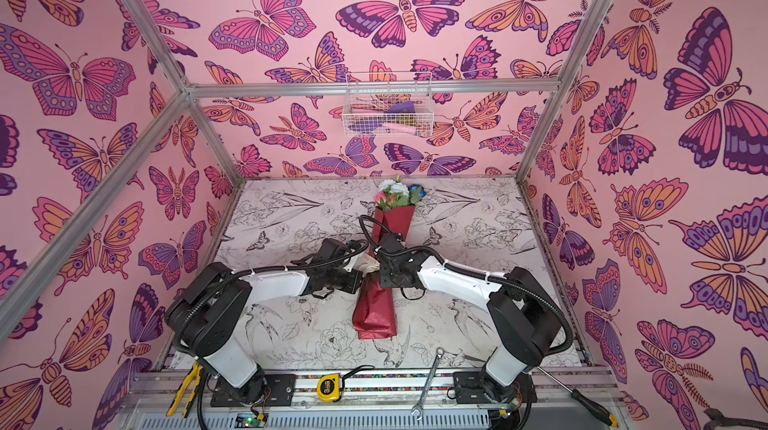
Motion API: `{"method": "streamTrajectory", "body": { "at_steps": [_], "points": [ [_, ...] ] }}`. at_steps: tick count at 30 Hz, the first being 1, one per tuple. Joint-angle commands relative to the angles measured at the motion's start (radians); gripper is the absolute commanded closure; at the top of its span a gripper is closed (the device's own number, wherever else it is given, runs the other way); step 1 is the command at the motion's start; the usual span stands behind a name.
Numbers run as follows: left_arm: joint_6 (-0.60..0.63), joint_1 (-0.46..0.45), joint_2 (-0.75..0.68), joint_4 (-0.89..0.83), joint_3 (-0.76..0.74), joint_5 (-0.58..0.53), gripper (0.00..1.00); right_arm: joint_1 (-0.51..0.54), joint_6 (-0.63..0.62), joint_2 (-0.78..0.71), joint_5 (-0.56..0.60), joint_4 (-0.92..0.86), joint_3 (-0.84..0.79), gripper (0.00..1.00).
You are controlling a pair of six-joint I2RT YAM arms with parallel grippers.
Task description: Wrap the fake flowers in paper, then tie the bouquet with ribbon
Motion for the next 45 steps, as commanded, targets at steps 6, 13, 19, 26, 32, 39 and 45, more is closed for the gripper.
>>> {"method": "streamTrajectory", "body": {
  "at_steps": [6, 13, 19, 26, 32, 39, 45],
  "points": [
    [0.013, 0.009, -0.025, -0.049, 0.013, -0.017, 1.00, -0.113, -0.051, -0.174, 0.287, -0.259, 0.028, 0.52],
    [0.015, 0.009, -0.022, -0.046, 0.012, -0.022, 1.00, -0.169, -0.061, -0.299, 0.344, -0.294, -0.028, 0.44],
    [0.015, 0.009, -0.012, -0.046, 0.015, -0.008, 1.00, -0.169, -0.047, -0.339, 0.141, -0.226, -0.116, 0.44],
    [0.012, 0.008, -0.019, -0.043, 0.009, -0.009, 1.00, -0.170, -0.057, -0.288, 0.079, -0.070, -0.186, 0.43],
    [0.012, 0.011, -0.029, -0.043, 0.009, -0.017, 1.00, -0.171, -0.208, -0.134, 0.036, -0.037, -0.068, 0.40],
    [0.006, 0.011, -0.012, -0.042, 0.023, -0.022, 1.00, -0.241, -0.277, 0.098, 0.086, -0.044, 0.061, 0.40],
    [-0.086, 0.010, 0.018, -0.048, 0.028, -0.009, 1.00, -0.298, -0.294, 0.149, 0.084, -0.027, 0.089, 0.97]
  ]
}}
